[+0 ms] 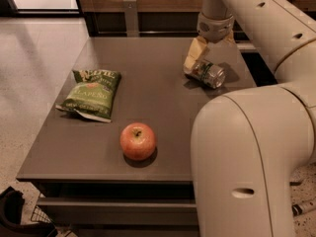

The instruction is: Place 7up can upright

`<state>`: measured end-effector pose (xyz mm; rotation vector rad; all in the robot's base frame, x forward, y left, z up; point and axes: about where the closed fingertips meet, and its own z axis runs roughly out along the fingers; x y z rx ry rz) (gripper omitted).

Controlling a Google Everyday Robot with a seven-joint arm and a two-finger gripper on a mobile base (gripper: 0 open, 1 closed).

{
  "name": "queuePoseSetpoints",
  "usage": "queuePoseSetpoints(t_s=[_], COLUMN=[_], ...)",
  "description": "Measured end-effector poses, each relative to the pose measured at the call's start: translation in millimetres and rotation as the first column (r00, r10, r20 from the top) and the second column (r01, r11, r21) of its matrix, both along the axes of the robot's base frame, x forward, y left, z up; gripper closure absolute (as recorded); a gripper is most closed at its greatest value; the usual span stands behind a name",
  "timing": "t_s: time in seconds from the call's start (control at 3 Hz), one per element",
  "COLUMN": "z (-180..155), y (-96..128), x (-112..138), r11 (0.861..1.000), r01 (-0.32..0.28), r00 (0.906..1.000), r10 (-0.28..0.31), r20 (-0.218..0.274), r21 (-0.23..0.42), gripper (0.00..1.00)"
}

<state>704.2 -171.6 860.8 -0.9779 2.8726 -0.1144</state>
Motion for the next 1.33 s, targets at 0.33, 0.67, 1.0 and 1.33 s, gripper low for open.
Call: queuePoseSetpoints(t_s=[0.33, 0.67, 1.0, 1.33], z=[-3, -10, -16, -18], y=[7, 12, 10, 12], x=[-1, -3, -5, 1], r11=[0.999, 0.996, 0.994, 0.994], r01=[-0.039, -0.084, -0.108, -0.108], r00=[0.9992, 0.9962, 0.9937, 0.9941], r10=[0.039, 0.083, 0.107, 0.107], r20=[-0.011, -0.026, -0.034, -0.015], r21=[-0.007, -0.018, -0.025, -0.021], gripper=[0.00, 0.00, 0.02, 0.25])
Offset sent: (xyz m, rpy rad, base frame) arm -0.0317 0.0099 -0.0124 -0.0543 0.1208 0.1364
